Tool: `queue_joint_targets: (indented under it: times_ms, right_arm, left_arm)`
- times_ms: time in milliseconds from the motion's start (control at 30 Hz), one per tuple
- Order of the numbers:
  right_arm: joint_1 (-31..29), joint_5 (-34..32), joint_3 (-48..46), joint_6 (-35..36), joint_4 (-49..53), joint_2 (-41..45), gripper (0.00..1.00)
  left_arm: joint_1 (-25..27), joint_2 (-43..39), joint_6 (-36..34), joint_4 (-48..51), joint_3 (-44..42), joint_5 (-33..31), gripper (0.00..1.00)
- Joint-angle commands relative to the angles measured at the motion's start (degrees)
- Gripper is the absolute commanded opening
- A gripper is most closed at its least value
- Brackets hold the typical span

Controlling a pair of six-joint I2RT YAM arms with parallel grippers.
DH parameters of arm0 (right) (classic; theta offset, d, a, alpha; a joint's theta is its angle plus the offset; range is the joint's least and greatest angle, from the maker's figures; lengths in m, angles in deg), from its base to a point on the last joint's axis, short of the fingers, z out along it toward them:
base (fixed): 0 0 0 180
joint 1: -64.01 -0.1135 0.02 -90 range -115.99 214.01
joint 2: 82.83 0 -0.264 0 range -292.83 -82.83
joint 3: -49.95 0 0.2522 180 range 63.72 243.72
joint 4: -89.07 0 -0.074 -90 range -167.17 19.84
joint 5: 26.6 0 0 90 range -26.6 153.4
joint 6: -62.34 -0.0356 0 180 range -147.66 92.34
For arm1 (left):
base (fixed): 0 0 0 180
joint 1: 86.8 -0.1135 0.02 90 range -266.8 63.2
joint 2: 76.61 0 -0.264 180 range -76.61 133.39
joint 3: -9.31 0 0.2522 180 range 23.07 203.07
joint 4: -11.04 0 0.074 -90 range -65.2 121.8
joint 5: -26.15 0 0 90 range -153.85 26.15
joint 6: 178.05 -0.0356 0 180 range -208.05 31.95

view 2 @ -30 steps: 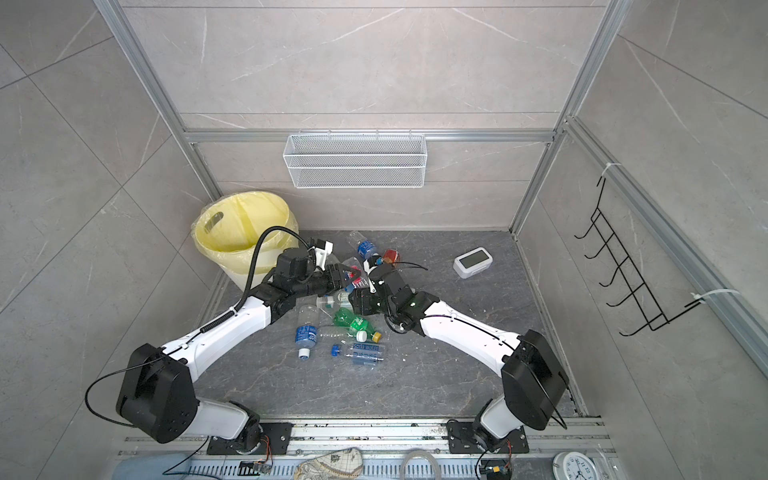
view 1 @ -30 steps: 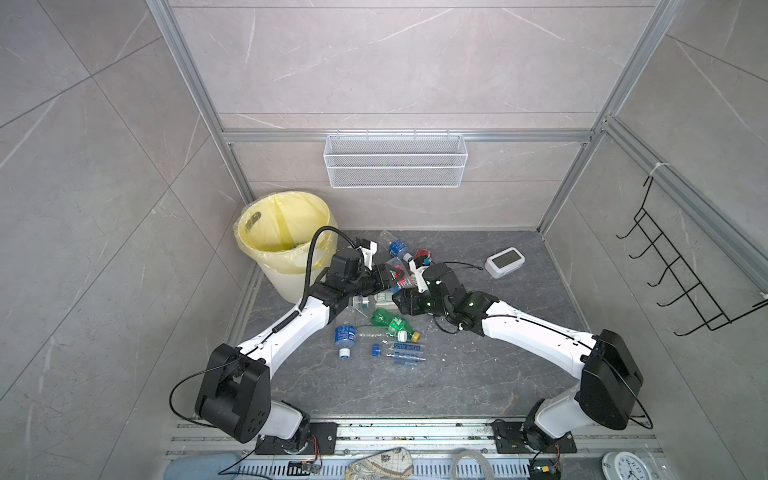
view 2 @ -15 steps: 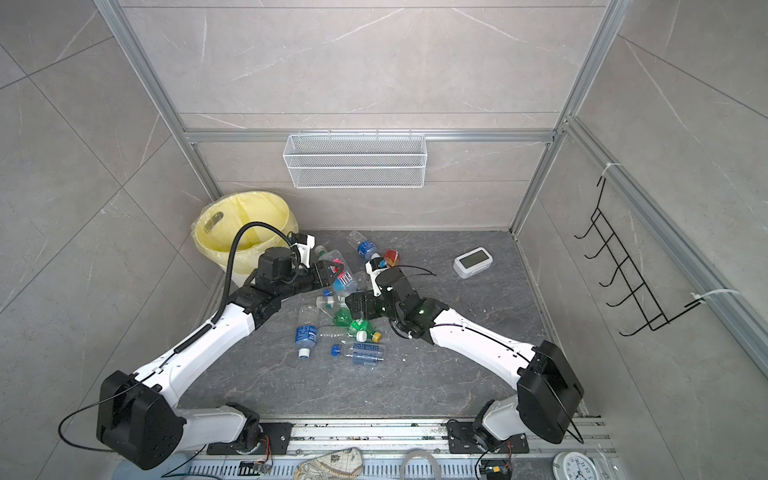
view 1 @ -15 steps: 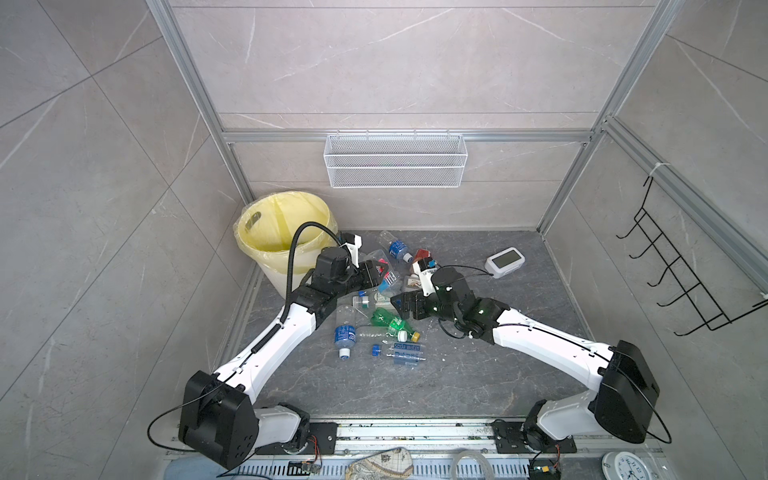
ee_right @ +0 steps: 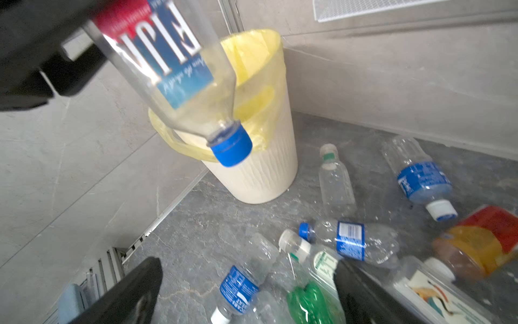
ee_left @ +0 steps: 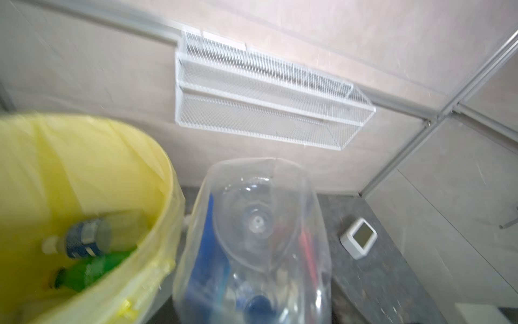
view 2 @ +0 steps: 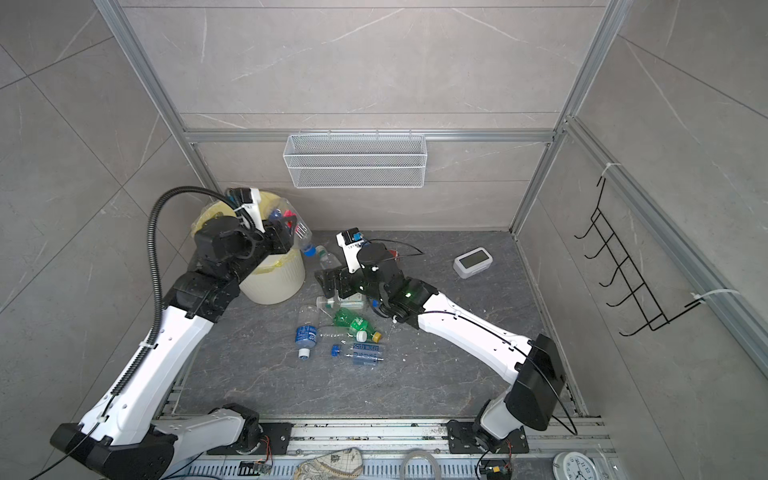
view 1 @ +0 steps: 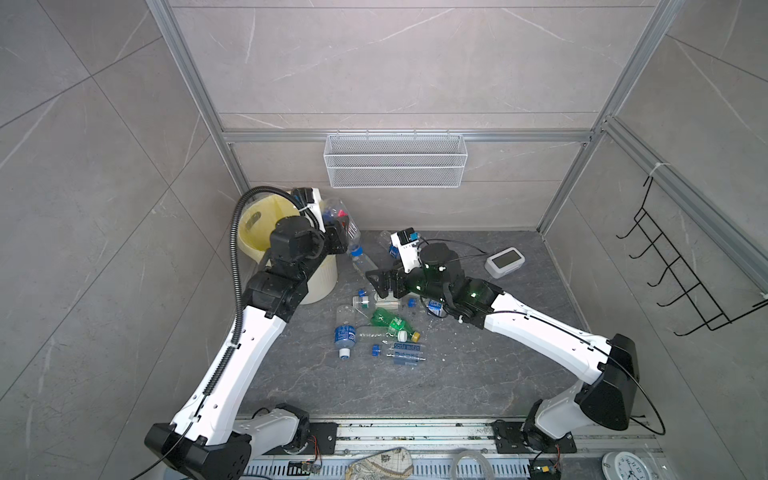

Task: Throw the plastic bottles in the bin
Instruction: 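Carry the Fiji bottle with the left gripper over the bin and release it, then return the left gripper over the pile while the right gripper reaches the soda water bottle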

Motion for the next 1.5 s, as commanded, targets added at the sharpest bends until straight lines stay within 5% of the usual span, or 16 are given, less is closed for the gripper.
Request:
queue_joint_targets:
  times_ms: [0,300,367,500,733,867,1000,1467]
  right_arm:
    - [-1.14,-0.80,6.22,2.13,2.38,-2.95,0.99]
    - [-2.17,-0.23,11.29,1.86,4.23,-4.45,0.99]
    - [-2.17,-0.32,11.26,1.54,4.85,-4.72,0.99]
    - [-2.19,0.48,10.65,0.64,5.58,-4.59,0.99]
    - [-2.21,-1.33,7.59,1.49,6.53,-1.97,0.99]
    - [-2.17,-2.25,6.28,1.61,6.24,-1.34,0.99]
    - [-2.10,-3.59,4.31,0.99,5.34,-0.86,0.99]
    - [-0.18,-8.70,-5.70,-0.37,8.98,3.69,0.99]
  left_arm:
    - [-0.18,-0.79,-7.97,2.65,7.08,-9.16,0.48]
    - [-1.30,1.78,-16.93,4.46,16.89,-16.31,0.48]
    - [-4.68,3.79,-16.32,4.75,16.02,-15.38,0.48]
    - [-17.38,12.66,-4.44,14.54,19.99,-3.03,0.48]
    - [-18.24,16.53,-1.12,17.07,20.81,1.15,0.95]
    - [-18.15,15.02,0.30,17.54,20.89,3.19,1.00]
    - [-16.20,11.93,2.09,17.14,18.55,6.40,1.00]
    - [3.10,3.25,1.94,19.94,1.01,4.80,1.00]
